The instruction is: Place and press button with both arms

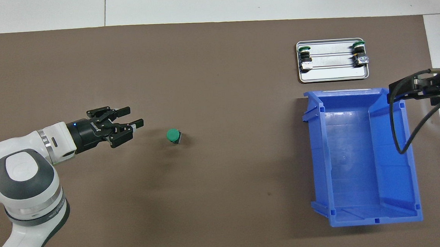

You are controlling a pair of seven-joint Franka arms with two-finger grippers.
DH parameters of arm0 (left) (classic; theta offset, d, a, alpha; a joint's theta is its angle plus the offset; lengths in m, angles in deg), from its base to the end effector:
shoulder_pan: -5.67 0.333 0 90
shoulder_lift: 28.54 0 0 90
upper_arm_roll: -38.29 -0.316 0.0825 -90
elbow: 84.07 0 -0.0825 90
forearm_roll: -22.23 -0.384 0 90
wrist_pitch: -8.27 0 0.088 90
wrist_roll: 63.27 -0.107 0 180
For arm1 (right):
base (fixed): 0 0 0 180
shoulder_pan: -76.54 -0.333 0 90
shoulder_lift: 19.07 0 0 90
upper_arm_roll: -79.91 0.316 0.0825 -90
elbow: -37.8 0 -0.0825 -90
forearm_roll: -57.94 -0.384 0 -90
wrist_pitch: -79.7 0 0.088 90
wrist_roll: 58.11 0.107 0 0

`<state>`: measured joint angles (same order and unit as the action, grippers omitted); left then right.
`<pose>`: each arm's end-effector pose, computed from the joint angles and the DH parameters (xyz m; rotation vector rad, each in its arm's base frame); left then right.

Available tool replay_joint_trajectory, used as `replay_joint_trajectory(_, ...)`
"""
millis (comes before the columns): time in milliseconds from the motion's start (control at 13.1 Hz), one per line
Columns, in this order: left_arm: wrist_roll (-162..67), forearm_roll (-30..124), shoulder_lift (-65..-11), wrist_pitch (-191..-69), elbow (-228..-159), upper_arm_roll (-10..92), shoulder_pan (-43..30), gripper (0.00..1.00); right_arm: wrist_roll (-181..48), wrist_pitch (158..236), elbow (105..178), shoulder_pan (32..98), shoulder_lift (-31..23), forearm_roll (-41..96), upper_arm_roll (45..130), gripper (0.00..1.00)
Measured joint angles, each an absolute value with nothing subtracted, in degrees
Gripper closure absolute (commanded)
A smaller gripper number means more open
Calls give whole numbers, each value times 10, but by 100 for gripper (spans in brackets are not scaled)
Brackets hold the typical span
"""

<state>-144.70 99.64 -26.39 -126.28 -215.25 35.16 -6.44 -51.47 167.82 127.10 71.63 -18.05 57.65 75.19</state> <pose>0.5172 -0.0960 0.3849 2.1827 -0.6698 0.7906 0.5564 0.0028 0.6176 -3.1347 0.1765 0.0604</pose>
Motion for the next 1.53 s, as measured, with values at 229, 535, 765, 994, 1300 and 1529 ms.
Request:
replay_joint_trajectory(229, -1288, 865, -244, -1262, -2127, 356, -66, 29, -519, 1678, 1273, 716, -182, 577, 753, 1)
replay_joint_trajectory(535, -1071, 677, -239, -1254, -2067, 374, -78, 47, -539, 1678, 1277, 716, -184, 587, 753, 1)
replay_joint_trajectory(765, -915, 553, -246, -1168, -1992, 377, -94, 100, -543, 1678, 1280, 716, -186, 591, 753, 1)
replay_joint_trajectory(994, -761, 432, -277, -1091, -1900, 377, -126, 100, -544, 1678, 1282, 716, -186, 591, 753, 1)
replay_joint_trajectory(1300, -617, 308, -311, -1087, -1880, 379, -200, 100, -544, 1678, 1283, 716, -187, 591, 753, 1)
replay_joint_trajectory(1529, -577, 291, -353, -1089, -1883, 379, -228, 100, -544, 1678, 1284, 716, -187, 591, 753, 1)
